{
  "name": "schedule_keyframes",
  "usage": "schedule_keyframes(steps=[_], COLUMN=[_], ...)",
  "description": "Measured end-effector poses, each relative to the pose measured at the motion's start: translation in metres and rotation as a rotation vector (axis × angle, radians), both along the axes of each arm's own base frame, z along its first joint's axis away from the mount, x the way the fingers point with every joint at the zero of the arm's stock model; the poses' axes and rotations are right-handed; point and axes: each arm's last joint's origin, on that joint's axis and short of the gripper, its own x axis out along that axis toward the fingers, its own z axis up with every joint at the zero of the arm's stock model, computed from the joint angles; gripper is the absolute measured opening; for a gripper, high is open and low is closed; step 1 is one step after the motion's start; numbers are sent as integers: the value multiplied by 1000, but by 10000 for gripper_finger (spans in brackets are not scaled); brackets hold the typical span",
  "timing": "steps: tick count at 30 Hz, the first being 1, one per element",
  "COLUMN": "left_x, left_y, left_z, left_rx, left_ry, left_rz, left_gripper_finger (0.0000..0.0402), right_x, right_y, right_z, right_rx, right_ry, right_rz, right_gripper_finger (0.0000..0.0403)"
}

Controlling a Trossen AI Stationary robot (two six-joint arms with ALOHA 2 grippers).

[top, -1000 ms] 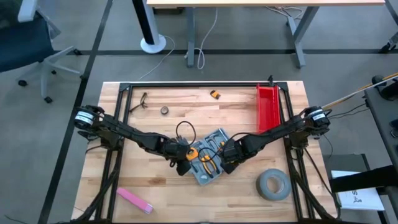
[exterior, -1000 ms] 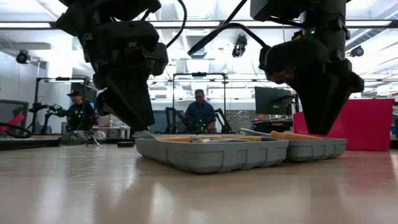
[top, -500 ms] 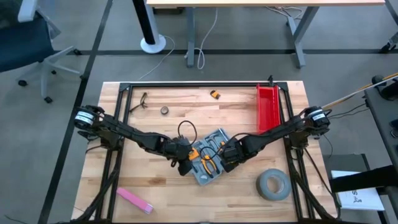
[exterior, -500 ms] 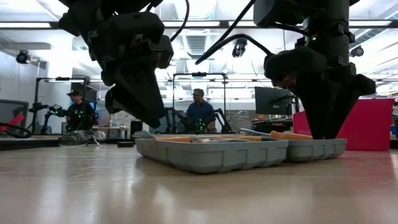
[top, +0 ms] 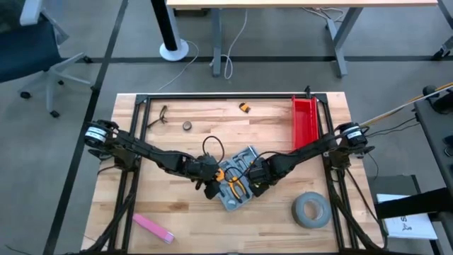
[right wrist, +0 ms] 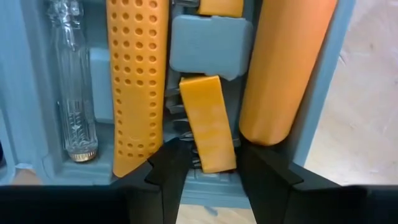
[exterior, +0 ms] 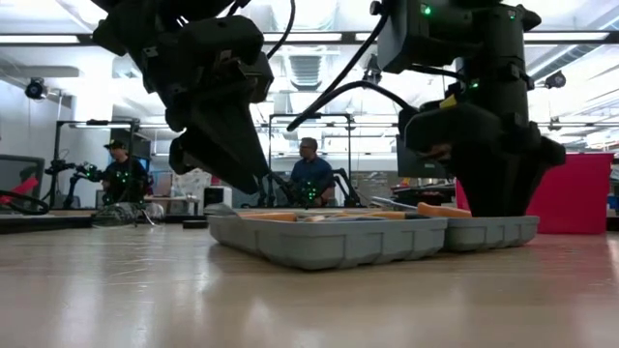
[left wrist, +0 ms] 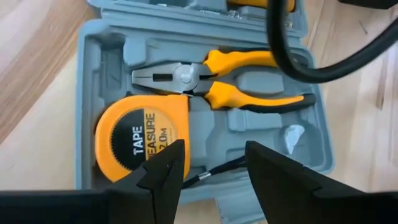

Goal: Prefit tool cases
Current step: Adjust the bottom yellow screwdriver bit set in the gray pre-fit tool case

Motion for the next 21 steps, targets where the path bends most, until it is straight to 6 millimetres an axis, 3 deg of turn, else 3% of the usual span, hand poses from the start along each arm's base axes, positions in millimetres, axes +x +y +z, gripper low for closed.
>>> schedule_keyframes(steps=[8,21], left_x=[0,-1], left_y=[0,0], left_z=[0,-1], left_rx=[1,12], left_ry=[-1,8], left_rz=[-2,-13], left_gripper_finger=[169,176], right_x=[0,10], right_y=[0,1], right_z=[0,25], right_rx=[-11,-59], right_ry=[-9,-65], right_rz=[88,152], right_gripper_finger=[72,54])
